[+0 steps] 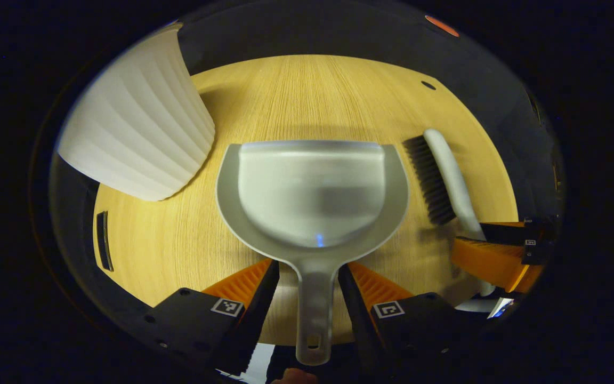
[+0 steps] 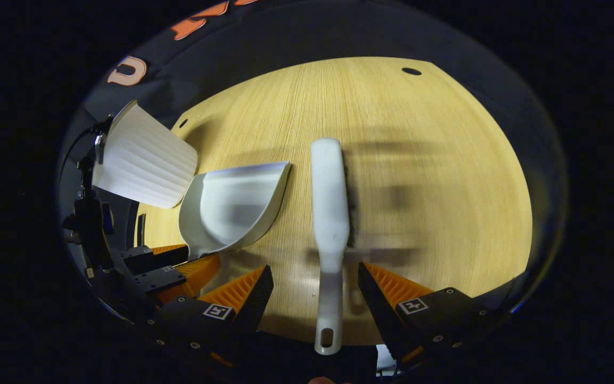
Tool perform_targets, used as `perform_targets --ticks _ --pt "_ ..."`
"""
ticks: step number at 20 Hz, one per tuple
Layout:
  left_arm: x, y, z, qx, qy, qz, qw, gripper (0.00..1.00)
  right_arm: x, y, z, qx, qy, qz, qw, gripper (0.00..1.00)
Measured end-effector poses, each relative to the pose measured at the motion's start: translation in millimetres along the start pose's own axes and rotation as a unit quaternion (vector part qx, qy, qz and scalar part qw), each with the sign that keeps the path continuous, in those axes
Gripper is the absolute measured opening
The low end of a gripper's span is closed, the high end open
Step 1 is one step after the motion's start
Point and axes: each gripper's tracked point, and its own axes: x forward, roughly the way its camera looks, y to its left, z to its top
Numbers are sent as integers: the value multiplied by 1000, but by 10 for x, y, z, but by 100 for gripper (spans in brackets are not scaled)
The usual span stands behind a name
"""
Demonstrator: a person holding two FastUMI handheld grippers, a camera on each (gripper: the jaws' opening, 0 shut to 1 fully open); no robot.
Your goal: Pick up the small broom and dustpan from the desktop, sweep the trash into the dustpan with the broom, and then empty the trash into the garbage bin.
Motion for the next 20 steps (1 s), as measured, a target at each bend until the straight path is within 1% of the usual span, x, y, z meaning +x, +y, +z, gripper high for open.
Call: perform_targets --ticks 1,3,5,6,8,9,10,11,12,13,15,17,18,19,20 --pt "-94 -18 24 3 -4 0 1000 75 -65 -10 65 4 -13 -2 1000 97" --pt "-251 39 153 25 -29 12 999 76 -237 -13 234 11 -42 -1 999 97" --pt "-465 89 440 40 -84 25 995 76 -431 -3 459 8 -84 -4 996 97" --pt "-585 103 623 46 -116 29 992 76 -548 11 559 8 -101 -4 995 97" --pt "-826 150 989 61 -170 44 983 79 -822 67 750 -6 -134 -5 991 97" --pt "-917 188 1145 67 -189 52 978 80 -981 86 882 -15 -159 -8 987 97" --pt "-1023 191 1301 68 -209 51 974 80 -1131 133 1020 -23 -186 -8 982 97" --pt "-955 128 1264 61 -231 46 970 80 -1307 190 1161 -29 -215 -9 976 97" --pt "-1140 180 1453 51 -254 40 965 80 -1474 249 1311 -33 -245 -7 969 97" --pt "-1320 164 1576 40 -281 33 958 80 -1660 320 1467 -36 -282 -6 959 97" --pt "-1640 172 1886 31 -345 37 937 80 -2031 405 1753 -52 -355 -15 933 96" --pt "-2060 209 2128 26 -408 40 912 79 -2335 450 1948 -72 -422 -29 903 96" --pt "-2259 220 2219 23 -441 42 896 80 -2454 456 2011 -77 -449 -33 890 96" --pt "-2481 247 2335 25 -478 47 877 80 -2622 450 2060 -78 -473 -32 877 96" --pt "-2685 265 2435 26 -519 52 853 79 -2750 480 2101 -77 -496 -29 864 96"
